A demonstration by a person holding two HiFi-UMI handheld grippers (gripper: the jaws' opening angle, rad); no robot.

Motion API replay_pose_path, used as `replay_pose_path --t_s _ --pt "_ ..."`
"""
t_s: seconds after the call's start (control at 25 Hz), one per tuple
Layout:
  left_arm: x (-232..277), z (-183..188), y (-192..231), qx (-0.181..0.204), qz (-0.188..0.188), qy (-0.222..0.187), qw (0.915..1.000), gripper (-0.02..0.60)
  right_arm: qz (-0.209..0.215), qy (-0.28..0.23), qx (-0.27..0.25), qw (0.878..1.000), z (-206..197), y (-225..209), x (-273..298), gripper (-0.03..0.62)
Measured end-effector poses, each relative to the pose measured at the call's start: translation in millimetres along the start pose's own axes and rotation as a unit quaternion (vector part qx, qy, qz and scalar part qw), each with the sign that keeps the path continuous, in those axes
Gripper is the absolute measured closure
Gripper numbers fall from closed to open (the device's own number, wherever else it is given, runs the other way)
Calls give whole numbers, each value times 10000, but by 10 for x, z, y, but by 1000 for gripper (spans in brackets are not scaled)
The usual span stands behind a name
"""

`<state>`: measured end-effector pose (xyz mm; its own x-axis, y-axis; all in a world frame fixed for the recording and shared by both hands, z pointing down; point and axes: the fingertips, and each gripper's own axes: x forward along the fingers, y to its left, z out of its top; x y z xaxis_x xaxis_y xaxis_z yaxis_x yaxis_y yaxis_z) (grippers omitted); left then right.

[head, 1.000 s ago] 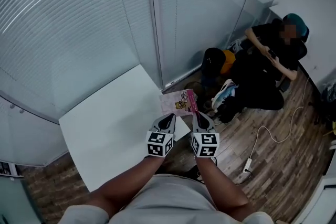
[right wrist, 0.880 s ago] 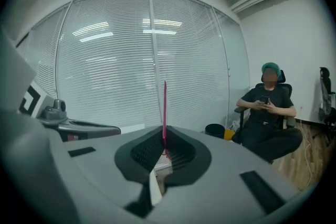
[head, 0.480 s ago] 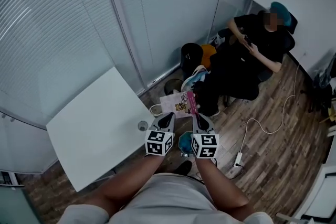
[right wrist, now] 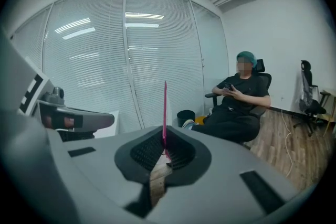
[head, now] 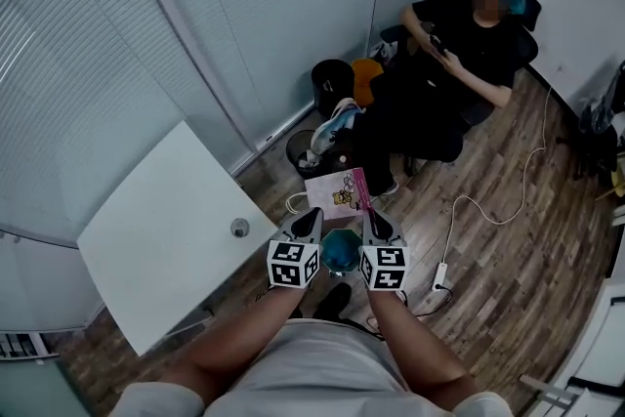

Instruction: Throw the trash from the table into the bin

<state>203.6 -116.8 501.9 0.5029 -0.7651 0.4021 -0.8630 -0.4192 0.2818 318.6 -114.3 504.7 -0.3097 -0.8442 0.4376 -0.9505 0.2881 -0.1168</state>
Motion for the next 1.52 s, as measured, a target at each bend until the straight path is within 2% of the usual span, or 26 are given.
replay_pose_path --t_s 0.24,0.56,0.68,1.16,1.52 --pt "293 -319 169 -13 -155 452 9989 577 -411 501 151 9978 -495 -312 273 586" --pt "570 -982 114 -35 -528 1028 9933 577 -824 1090 461 9895 -1259 -569 284 586" --pt "683 -1244 111 -115 -580 1261 9903 577 -883 1355 622 9849 -1575 -623 293 586" --pt "1279 -2290 349 -188 -654 1951 9784 577 -952 2121 687 9702 -2703 -827 750 586" --pt "1544 -3161 623 -523 -628 2411 9671 577 -854 2718 704 9560 -3774 -893 1115 586"
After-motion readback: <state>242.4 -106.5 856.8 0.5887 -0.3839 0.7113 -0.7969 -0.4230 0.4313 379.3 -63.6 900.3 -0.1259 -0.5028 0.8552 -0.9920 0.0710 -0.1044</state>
